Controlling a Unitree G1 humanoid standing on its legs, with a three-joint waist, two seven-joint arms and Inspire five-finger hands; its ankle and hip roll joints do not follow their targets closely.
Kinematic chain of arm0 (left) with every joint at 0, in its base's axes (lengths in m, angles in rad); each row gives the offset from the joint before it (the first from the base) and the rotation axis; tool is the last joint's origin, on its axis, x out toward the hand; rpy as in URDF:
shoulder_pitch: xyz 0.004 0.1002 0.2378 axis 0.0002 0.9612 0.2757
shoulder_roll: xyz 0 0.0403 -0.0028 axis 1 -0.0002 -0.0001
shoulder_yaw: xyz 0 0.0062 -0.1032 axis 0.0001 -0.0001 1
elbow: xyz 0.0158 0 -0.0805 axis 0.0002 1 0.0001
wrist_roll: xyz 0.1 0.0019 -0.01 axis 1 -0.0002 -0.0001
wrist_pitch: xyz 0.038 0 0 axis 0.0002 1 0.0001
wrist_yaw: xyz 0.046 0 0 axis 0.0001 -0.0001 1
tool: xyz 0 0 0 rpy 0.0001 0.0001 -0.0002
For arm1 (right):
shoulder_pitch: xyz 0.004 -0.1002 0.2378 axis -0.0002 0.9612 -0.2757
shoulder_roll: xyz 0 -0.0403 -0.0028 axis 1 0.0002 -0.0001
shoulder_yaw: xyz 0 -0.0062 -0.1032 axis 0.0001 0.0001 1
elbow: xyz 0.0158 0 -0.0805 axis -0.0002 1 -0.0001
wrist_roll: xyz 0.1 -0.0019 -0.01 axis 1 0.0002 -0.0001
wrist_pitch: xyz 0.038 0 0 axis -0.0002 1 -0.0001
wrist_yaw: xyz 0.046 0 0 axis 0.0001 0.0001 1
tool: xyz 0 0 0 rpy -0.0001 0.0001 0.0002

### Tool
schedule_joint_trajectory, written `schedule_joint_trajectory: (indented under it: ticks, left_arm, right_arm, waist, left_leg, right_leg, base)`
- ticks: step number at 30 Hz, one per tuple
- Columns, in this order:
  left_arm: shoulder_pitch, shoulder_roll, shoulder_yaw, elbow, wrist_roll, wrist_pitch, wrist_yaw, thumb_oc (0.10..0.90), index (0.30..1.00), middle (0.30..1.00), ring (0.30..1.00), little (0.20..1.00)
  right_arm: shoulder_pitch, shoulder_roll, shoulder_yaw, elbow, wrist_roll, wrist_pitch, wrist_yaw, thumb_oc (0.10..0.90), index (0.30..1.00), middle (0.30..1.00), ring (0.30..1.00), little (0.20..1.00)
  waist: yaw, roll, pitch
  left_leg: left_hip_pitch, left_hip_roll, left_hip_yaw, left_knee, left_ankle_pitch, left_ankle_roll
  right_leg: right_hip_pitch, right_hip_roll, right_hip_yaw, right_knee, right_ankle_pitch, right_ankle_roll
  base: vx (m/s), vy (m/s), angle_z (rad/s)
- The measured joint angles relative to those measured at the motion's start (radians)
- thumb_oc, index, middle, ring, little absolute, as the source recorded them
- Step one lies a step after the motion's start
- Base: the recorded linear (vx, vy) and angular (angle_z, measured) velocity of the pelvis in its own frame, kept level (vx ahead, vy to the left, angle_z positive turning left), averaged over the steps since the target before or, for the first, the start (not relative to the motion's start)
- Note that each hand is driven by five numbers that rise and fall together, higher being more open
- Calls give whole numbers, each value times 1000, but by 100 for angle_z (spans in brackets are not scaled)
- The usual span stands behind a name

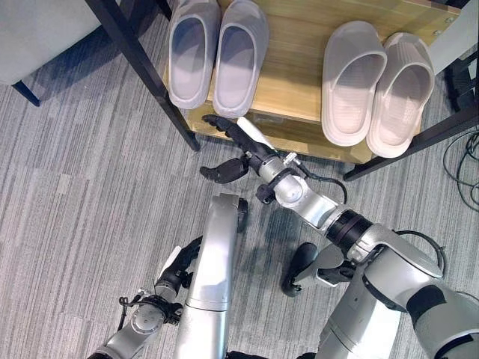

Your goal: Arrange the slippers neatly on the shoe rack.

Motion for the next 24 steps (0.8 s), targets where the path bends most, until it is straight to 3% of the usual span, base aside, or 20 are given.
schedule_joint_trajectory:
  ticks: [7,13,24]
  left_arm:
    - [0,0,-10,12,0,0,-2,800,900,900,900,900]
    - [4,1,-3,11,0,1,-2,800,900,900,900,900]
    - [31,-1,75,6,1,0,-22,800,900,900,900,900]
  right_arm:
    - [0,-22,3,-23,15,0,12,800,900,900,900,900]
    - [1,-200,45,-255,44,-9,68,800,900,900,900,900]
    - [15,-527,44,-655,87,-86,160,800,900,900,900,900]
  waist:
    - [0,-1,0]
    - [-11,-1,0]
    - [-82,-4,-1]
  left_leg:
    - [3,-1,-2,0,0,-1]
    - [3,-2,1,0,-1,-1]
    - [9,-6,2,4,-1,1]
  right_leg:
    - [5,-1,0,-2,0,0]
    - [6,0,0,-3,0,1]
    - [7,15,7,2,1,5]
  base:
    - [0,0,0]
    - [0,0,0]
    - [5,-4,0]
